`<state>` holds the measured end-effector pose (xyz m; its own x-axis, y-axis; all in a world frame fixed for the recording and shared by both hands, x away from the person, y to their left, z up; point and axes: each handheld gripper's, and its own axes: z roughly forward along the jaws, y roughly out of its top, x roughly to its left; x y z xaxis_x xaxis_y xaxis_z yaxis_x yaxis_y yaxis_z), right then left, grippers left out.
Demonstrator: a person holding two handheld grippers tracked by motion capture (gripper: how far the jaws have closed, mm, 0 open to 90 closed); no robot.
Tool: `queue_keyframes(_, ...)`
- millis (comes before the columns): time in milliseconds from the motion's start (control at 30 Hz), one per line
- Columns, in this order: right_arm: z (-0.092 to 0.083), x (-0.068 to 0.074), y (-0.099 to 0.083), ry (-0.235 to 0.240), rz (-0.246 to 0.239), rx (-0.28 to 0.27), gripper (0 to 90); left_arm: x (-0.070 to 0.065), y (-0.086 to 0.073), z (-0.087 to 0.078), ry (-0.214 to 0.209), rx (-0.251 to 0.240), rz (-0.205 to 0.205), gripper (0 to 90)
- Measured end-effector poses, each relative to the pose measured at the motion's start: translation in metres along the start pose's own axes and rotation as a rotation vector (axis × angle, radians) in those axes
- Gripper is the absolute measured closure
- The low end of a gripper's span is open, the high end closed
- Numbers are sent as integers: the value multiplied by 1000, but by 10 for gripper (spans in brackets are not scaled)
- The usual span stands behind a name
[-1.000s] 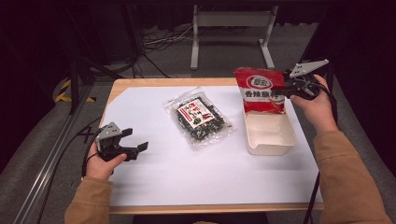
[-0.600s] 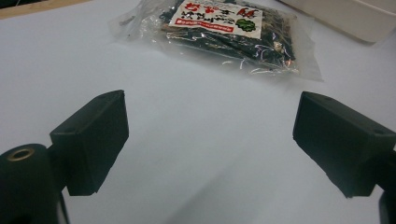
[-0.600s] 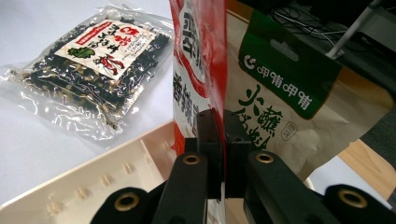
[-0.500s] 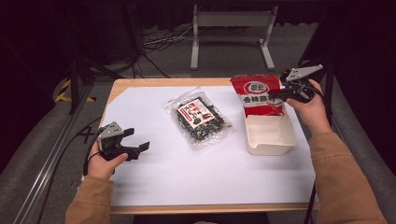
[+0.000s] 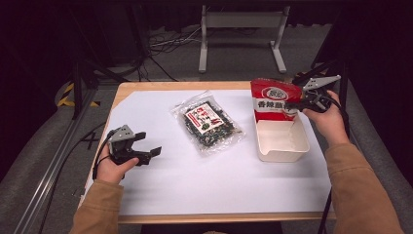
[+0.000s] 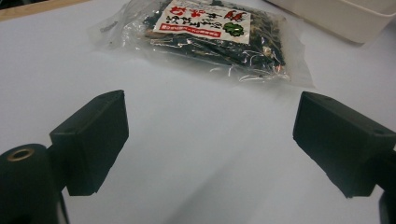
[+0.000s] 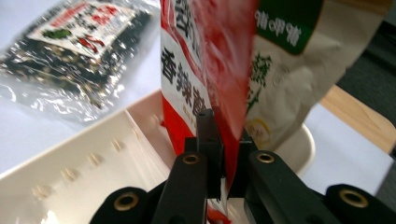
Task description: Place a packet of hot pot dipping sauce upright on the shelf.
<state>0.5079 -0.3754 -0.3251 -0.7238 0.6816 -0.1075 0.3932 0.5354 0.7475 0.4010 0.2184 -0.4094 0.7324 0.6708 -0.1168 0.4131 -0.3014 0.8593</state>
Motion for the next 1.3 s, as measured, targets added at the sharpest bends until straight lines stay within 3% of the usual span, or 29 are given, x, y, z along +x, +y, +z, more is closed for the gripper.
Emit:
queue_keyframes(233,2,-1,-10,-40,39,59,879,-1,1,3,-3,-2,0,111)
queue_keyframes(600,4,-3,-15,-45,77,49,868,-3,5,6,-8,10,4,111)
queue_keyframes(767,2,0,-15,-61,84,30,752,-6,8,10,-8,15,16,107)
queue_keyframes(867,-6,1,-15,-63,104,-36,673,-6,10,12,-17,17,22,104)
queue_keyframes(967,-13,3,-16,-79,102,-38,582,-8,12,15,-21,18,21,102)
queue_keyframes(1300,-37,15,-21,-105,93,-80,489,-14,23,25,-33,30,57,101)
